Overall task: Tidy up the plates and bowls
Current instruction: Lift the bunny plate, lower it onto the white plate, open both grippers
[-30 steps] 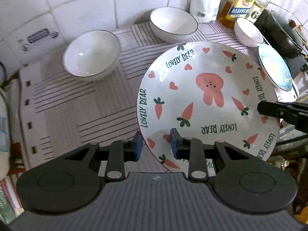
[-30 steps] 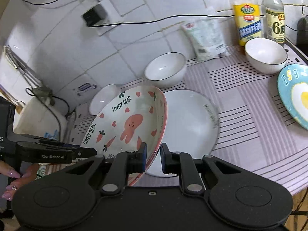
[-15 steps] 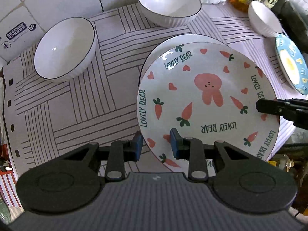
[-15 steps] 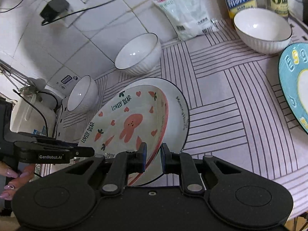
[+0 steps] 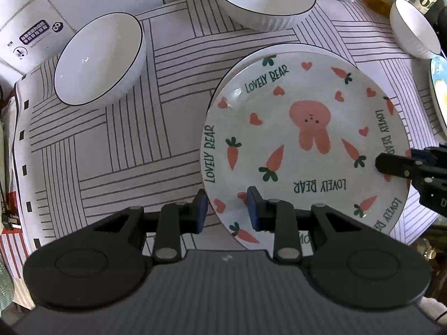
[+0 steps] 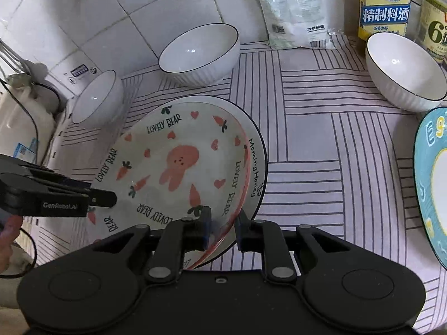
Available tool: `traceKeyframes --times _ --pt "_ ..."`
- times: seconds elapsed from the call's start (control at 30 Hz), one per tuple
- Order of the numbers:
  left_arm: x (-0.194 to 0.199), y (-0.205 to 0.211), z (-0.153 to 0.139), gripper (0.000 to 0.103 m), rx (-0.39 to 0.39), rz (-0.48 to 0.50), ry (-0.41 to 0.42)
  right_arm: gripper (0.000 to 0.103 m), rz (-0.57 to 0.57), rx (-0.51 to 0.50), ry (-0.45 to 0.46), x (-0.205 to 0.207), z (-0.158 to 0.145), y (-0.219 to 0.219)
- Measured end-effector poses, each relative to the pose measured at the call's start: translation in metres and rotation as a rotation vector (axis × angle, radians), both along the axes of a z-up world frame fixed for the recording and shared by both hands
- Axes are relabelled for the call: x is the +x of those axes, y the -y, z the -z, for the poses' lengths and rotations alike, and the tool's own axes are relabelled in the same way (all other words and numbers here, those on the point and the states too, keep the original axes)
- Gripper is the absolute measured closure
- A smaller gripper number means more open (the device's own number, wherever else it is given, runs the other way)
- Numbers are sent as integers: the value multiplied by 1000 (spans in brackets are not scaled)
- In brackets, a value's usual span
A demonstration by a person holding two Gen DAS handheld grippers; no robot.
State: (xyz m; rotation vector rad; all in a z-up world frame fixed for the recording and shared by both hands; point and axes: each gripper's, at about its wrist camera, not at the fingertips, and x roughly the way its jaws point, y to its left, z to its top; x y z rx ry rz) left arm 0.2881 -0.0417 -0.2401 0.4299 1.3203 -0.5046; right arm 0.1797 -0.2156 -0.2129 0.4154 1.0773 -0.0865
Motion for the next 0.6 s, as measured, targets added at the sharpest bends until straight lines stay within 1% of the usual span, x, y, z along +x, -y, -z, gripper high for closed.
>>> traceKeyframes --times 0.07,0.17,0.33,0.43,0.53,0.6 --pt "-1 0 0 75 8 -2 3 80 20 -6 -15 3 -1 -1" --pt "-1 2 1 74 19 -2 4 77 52 -37 -56 10 -4 -8" --pt "2 10 5 74 38 6 -9 71 73 -154 -168 22 -10 -29" --pt "-4 14 6 74 58 33 6 69 78 -213 -167 20 -9 -37" --pt "-7 16 5 74 55 50 5 71 108 -216 -186 15 -3 -35" --pt "-8 17 3 74 59 57 6 74 124 -200 -186 11 0 -35"
